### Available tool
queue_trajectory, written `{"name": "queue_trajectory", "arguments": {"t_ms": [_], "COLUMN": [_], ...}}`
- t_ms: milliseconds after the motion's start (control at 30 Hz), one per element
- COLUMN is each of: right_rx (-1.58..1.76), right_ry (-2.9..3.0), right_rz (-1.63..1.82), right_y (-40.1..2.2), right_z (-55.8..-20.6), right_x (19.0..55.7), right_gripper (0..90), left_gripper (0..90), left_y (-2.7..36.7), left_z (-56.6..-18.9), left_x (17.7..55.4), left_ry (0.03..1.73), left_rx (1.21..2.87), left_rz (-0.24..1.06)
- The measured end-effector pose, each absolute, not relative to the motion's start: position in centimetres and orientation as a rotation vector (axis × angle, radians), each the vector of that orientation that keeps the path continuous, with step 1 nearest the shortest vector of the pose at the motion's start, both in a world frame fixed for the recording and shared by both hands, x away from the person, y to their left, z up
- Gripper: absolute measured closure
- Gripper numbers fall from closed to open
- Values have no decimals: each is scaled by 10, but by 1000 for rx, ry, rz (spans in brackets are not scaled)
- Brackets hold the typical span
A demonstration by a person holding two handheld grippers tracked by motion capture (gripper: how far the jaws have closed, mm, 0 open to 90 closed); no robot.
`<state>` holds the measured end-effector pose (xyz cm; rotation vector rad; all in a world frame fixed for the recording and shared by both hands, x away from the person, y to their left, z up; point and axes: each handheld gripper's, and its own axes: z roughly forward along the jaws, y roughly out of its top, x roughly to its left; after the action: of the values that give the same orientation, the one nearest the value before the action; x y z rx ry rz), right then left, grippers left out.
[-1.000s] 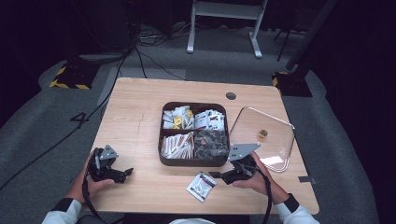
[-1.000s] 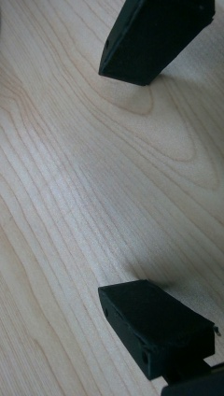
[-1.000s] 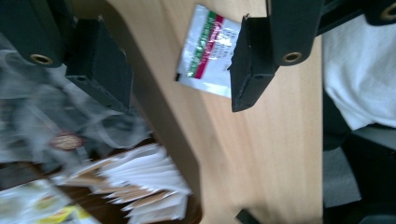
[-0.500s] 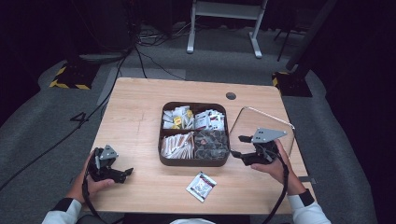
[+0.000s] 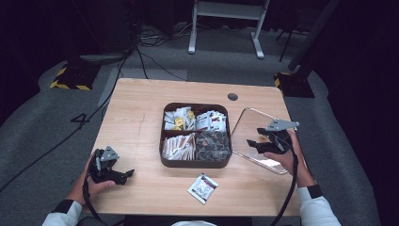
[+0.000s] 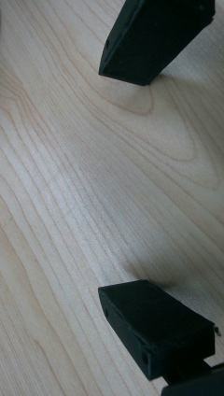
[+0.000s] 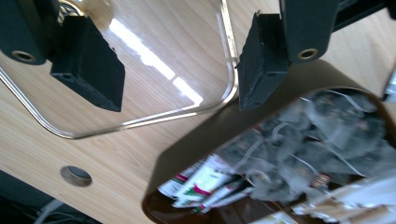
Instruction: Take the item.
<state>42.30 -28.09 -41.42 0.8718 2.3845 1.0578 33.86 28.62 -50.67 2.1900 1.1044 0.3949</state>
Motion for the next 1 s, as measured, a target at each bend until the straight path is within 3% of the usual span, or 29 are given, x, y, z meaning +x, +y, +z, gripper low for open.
{"name": "queue_trajectory", "arguments": {"t_ms": [1000], "right_rx": [1183], "right_ry": [2353], "right_rz": [896], "right_y": [-332], "right_z": [-457], "right_x": [493], "right_gripper": [349], "left_gripper": [4], "left_y": [286], "left_z": [-507], "left_x": [338], "left_ry": [1107], "left_rx": [2190], "left_rz": [393]}}
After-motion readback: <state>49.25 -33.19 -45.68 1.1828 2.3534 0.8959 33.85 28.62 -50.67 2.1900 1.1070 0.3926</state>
